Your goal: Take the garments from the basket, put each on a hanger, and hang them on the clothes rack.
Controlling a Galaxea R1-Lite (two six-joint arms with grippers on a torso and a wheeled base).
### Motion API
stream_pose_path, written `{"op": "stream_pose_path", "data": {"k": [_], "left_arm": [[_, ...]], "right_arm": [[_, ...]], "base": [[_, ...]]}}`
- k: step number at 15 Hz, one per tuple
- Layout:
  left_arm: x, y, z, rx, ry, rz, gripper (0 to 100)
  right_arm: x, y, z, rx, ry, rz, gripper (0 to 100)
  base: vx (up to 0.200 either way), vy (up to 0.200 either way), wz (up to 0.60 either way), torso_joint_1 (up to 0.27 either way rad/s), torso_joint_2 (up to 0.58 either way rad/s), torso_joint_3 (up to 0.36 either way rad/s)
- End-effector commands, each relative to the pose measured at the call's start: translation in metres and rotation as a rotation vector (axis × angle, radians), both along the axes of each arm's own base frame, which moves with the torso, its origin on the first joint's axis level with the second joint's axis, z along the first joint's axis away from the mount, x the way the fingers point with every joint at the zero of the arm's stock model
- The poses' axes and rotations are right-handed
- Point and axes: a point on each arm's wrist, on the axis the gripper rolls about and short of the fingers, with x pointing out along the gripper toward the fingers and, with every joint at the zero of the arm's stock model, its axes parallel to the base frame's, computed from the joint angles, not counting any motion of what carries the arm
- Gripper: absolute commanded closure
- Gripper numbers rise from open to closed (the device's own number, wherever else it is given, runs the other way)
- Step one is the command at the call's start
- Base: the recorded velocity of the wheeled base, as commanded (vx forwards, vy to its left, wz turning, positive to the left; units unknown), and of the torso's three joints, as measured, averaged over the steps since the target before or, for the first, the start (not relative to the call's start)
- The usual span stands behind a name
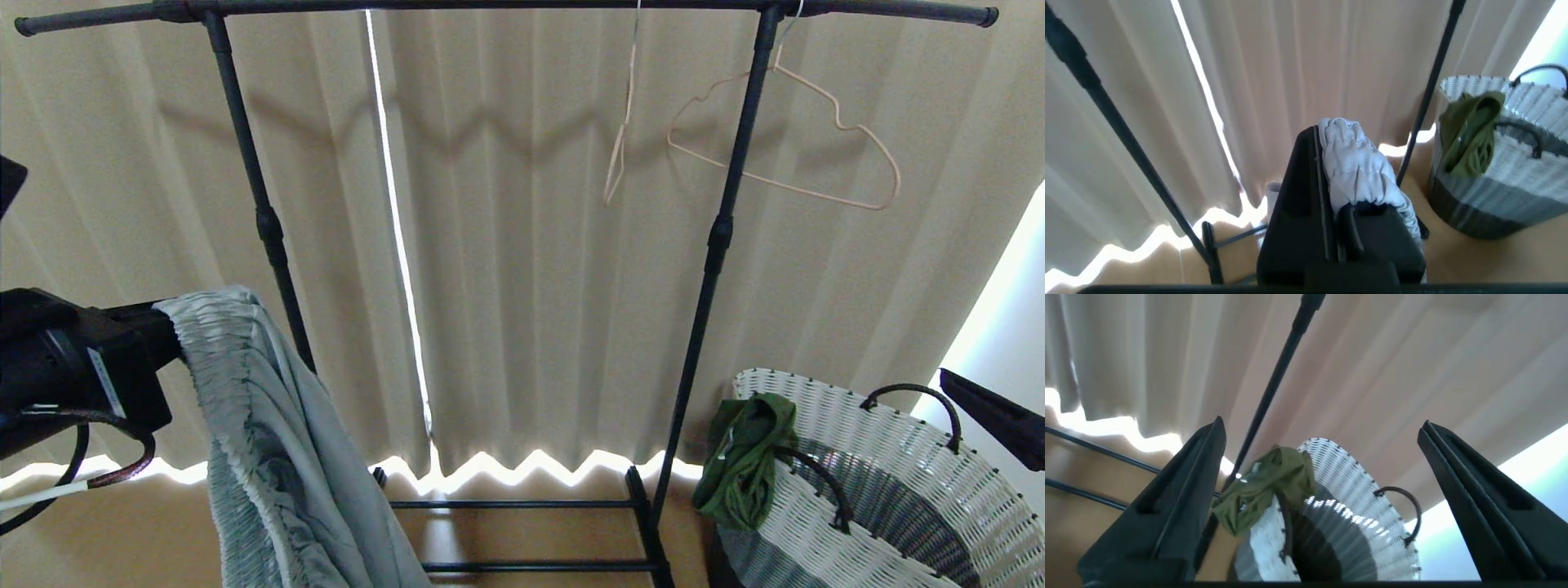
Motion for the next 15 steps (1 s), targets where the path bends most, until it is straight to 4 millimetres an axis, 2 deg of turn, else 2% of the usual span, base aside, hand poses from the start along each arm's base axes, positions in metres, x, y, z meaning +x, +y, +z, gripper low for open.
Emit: {"op": "stream_pose_path", "data": {"k": [1, 4, 7, 15], "left_arm": [[0.001, 0.002, -0.015, 0.005, 0.012, 0.012, 100], [0.001, 0.007, -0.031, 0.003, -0.002, 0.039, 100], [0.002, 0.011, -0.031, -0.008, -0.003, 0.006, 100], [0.012, 0.007, -0.028, 0.002, -0.035, -0.066, 100]], "right_arm": [[-0.001, -0.001, -0.001, -0.012, -0.003, -0.003, 0], [-0.003, -0.004, -0.005, -0.012, 0.006, -0.031, 0], [-0.004, -0.007, -0.003, -0.011, -0.003, -0.063, 0], [-0.008, -0.010, -0.002, -0.006, -0.014, -0.084, 0]], "base": [[0.000, 0.000, 0.00, 0.000, 0.00, 0.000], [0.000, 0.000, 0.00, 0.000, 0.00, 0.000], [0.000, 0.000, 0.00, 0.000, 0.00, 0.000], [0.000, 0.000, 0.00, 0.000, 0.00, 0.000]]}}
